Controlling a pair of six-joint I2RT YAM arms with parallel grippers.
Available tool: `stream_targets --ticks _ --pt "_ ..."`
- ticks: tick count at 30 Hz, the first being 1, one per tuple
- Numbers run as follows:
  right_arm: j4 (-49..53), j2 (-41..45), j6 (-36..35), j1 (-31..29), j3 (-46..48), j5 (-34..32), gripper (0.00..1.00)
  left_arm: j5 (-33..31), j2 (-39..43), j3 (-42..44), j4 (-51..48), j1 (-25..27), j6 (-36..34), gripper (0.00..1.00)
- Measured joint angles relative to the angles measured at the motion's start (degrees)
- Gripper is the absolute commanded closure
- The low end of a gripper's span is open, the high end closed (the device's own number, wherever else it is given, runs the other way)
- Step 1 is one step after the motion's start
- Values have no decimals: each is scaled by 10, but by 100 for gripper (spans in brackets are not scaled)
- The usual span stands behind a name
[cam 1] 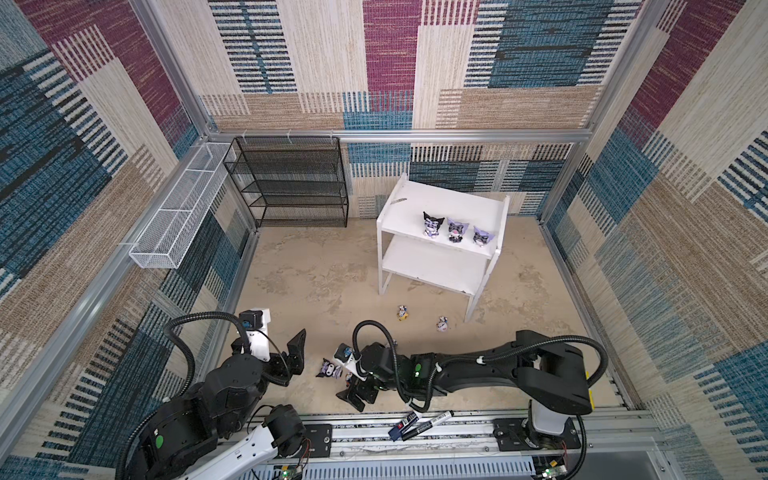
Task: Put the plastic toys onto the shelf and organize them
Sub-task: 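Withdraw the left gripper toward the floor figurines while the right gripper reaches toward them, then lower the right gripper over the standing Kuromi with purple bow and close it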
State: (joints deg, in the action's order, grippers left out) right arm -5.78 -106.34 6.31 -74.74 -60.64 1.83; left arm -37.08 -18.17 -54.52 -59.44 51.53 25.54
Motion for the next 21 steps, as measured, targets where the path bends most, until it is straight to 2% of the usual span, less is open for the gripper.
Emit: stream_targets --ticks 10,21 --pt "76 -106 -18 32 -110 51 12 1 20 3 -16 0 0 10" --pt "103 -140 -36 44 -154 62 38 2 21 7 -16 0 0 9"
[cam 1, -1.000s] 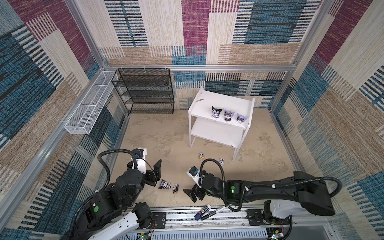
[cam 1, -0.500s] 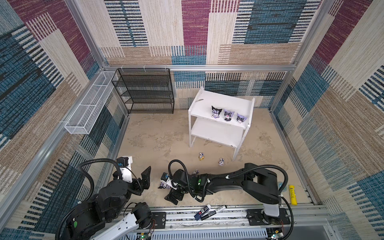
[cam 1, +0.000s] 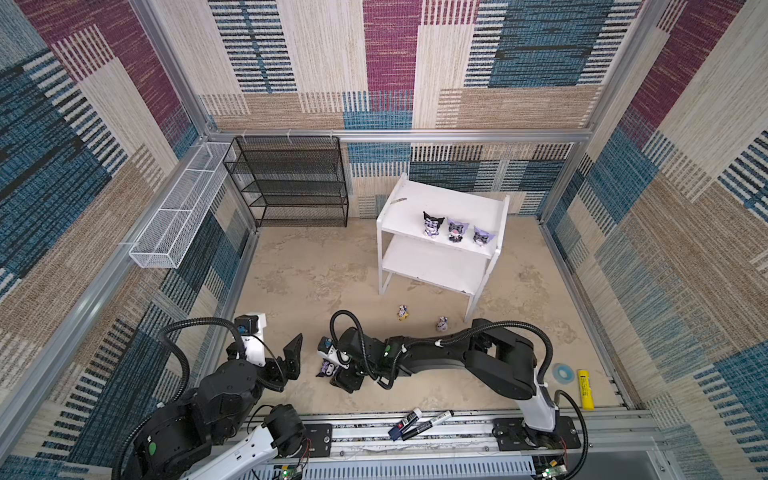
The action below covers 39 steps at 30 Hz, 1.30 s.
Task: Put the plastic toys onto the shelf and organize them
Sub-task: 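Lower the right gripper over the standing Kuromi with purple bow and close it, then lift the Kuromi with the right gripper toward the left gripper while the left gripper approaches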
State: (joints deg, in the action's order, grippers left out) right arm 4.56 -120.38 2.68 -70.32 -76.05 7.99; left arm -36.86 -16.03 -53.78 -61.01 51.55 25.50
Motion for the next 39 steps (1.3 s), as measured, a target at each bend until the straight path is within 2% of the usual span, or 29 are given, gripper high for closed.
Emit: stream_targets --ticks 6,11,15,18,21,27,32,39 --pt "1 -13 -4 2 -17 4 52 0 3 1 0 0 0 9" --pt "4 -13 -3 2 -16 3 68 0 3 2 0 0 0 8" --pt "2 -1 -2 1 1 3 71 0 -1 3 1 0 0 8" --pt "-2 20 3 0 27 -9 74 3 -9 3 4 0 0 8" --pt "-14 54 11 0 59 -19 83 13 -26 3 12 0 0 8" --pt "-70 139 33 0 133 -84 99 37 -85 5 27 0 1 8" --pt "-114 198 50 -6 195 -150 100 69 -139 9 67 0 24 10" --pt "-162 279 73 -9 275 -232 100 105 -200 7 113 -1 97 11"
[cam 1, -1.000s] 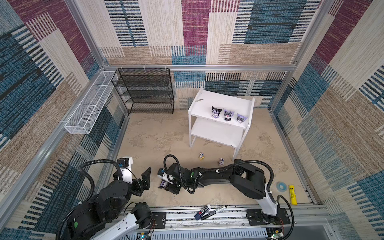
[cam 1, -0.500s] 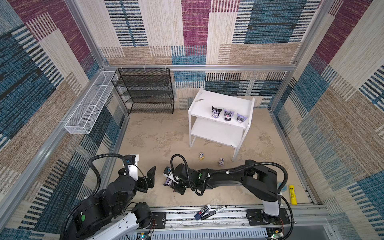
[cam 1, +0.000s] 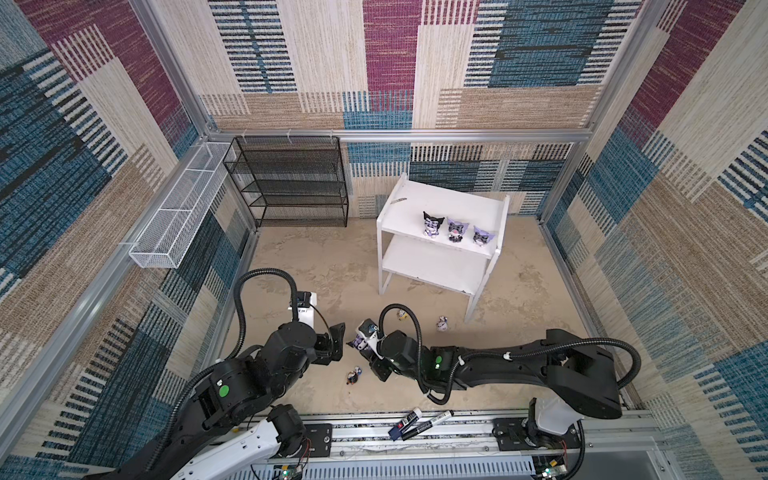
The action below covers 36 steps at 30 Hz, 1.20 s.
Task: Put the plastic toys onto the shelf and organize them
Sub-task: 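Lift the Kuromi with the right gripper toward the left gripper while the left gripper approaches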
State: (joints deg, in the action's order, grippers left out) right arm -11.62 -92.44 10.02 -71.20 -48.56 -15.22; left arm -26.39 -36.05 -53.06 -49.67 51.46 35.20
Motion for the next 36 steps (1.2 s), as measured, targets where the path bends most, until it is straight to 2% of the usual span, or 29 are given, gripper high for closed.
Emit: stream_targets --ticks 5,8,14,18,22,26,36 --pt "-36 60 11 -3 54 -43 100 52 -29 0 42 -14 47 11" --pt "-56 86 13 -7 75 -64 100 104 -58 0 71 -30 71 13" --pt "-78 115 12 -28 95 -119 100 214 -110 9 132 -53 119 22" --pt "-77 115 8 -54 92 -191 100 267 -138 10 166 -56 138 30" --pt "-68 101 11 -67 75 -265 100 300 -160 7 177 -56 151 37" --pt "-54 98 24 -71 72 -317 100 314 -170 2 178 -56 154 38" --pt "-56 94 19 -74 72 -359 100 334 -189 3 183 -56 158 43"
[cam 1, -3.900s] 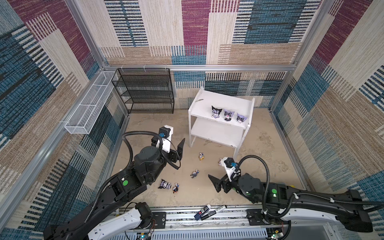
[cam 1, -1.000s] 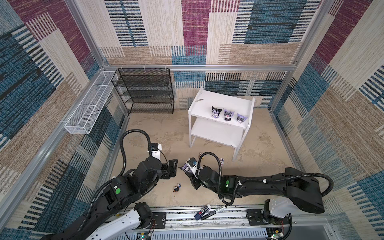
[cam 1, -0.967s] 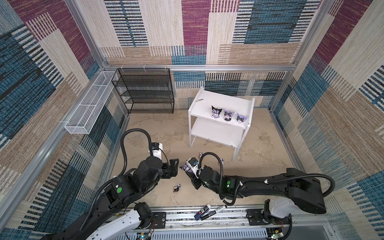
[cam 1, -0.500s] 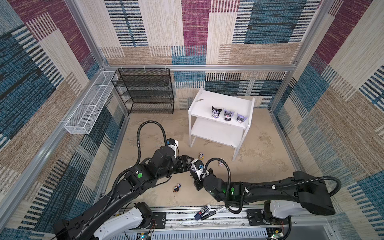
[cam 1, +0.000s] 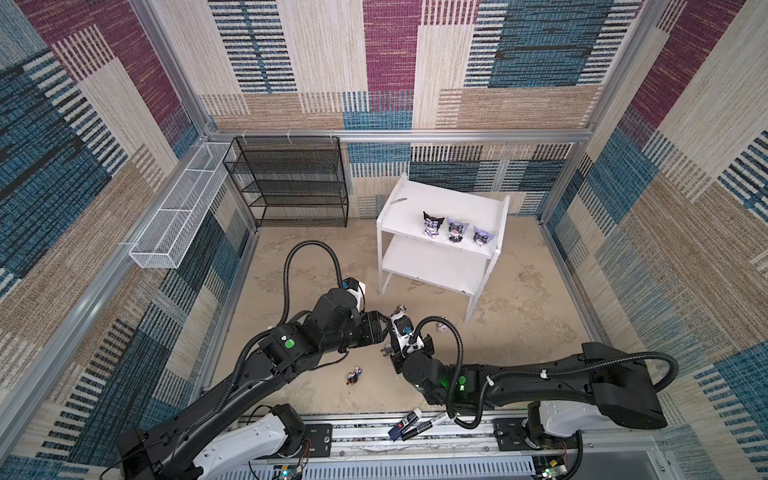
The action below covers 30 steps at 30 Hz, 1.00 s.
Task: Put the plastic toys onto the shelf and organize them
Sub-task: 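Lift the Kuromi with the right gripper toward the left gripper while the left gripper approaches, then close the left gripper on the Kuromi's head above the right gripper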
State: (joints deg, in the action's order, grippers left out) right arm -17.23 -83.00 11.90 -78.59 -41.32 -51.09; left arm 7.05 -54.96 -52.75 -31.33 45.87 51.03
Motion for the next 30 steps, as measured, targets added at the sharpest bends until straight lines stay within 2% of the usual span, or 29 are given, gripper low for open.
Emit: stream_targets --ticks 16,30 --pt "-55 -12 -52 -6 17 -10 100 23 -61 -18 10 0 0 50" --pt "-98 -14 -92 -13 33 -35 100 26 -88 -22 19 0 0 63"
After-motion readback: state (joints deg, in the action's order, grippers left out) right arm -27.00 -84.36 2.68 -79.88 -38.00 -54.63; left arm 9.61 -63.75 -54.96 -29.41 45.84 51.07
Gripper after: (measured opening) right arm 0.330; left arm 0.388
